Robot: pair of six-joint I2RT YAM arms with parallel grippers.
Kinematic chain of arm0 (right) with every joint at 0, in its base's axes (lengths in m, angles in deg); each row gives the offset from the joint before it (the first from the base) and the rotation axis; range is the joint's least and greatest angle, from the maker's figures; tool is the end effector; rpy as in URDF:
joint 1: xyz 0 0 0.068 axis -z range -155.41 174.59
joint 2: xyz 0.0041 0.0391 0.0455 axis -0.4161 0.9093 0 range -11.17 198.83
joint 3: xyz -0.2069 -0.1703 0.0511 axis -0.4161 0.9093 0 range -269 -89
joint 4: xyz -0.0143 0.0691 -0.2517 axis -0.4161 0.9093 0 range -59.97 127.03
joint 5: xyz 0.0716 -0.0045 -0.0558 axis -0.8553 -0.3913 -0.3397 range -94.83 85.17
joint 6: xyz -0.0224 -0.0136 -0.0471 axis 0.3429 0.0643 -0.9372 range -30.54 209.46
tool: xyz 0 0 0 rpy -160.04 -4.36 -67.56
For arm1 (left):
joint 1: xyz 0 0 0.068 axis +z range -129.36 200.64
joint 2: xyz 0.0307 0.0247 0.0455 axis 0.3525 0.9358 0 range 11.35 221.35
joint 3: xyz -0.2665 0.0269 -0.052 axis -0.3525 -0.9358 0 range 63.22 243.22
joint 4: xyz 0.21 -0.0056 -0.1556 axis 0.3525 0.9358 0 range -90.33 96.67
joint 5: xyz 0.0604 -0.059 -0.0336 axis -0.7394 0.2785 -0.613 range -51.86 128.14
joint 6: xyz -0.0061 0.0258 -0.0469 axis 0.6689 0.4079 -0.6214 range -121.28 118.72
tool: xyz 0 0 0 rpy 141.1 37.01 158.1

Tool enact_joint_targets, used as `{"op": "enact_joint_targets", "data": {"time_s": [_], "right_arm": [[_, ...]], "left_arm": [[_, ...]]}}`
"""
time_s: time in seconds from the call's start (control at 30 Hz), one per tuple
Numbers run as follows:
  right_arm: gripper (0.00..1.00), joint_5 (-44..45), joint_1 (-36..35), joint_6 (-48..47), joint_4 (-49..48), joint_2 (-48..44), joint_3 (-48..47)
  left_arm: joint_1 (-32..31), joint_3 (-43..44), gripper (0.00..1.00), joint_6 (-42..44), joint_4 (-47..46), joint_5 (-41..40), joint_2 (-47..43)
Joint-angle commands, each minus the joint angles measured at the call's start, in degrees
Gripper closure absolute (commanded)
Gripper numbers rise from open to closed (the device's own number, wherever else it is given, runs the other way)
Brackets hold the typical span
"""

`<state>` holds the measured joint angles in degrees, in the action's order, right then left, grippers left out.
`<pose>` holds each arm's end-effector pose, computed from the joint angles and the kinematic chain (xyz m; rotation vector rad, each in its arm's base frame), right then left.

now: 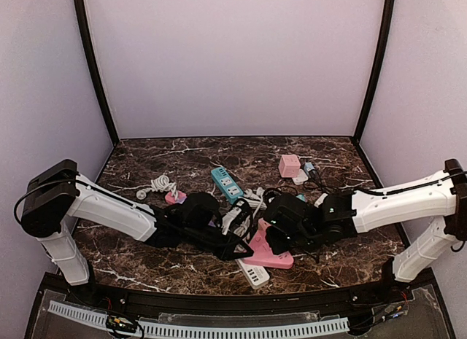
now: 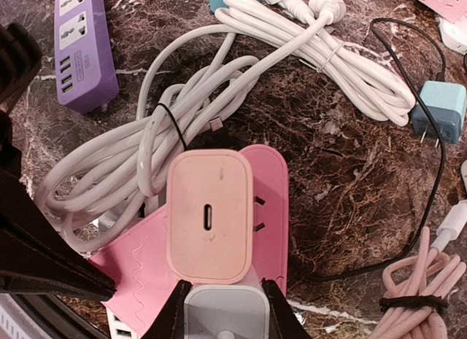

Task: Pull the plug off the socket
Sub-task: Remove the plug from the socket.

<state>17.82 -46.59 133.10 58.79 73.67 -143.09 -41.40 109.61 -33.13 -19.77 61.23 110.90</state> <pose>0.1071 0.2716 0.2107 -0.4651 2.4734 0.3061 0.1506 -0.3135 0.1547 0.8902 2.2794 -1.2902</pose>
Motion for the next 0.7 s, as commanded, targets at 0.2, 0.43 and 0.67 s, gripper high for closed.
{"op": "enact_joint_targets", "data": {"time_s": [0.2, 0.43, 0.67], "right_arm": [[1.00, -5.17, 3.62, 0.90, -7.33, -7.07, 5.45], [1.00, -3.71, 3.03, 0.12, -5.42, -4.64, 3.24], [1.00, 0.14, 0.79, -0.36, -0.15, -0.85, -1.34]], "left_arm": [[0.13, -4.36, 0.99, 1.25, 20.89, -4.95, 5.99], [0.15, -4.20, 0.99, 1.36, 21.15, -4.95, 6.09], [0.08, -4.23, 0.99, 1.40, 21.11, -4.94, 6.23]]}}
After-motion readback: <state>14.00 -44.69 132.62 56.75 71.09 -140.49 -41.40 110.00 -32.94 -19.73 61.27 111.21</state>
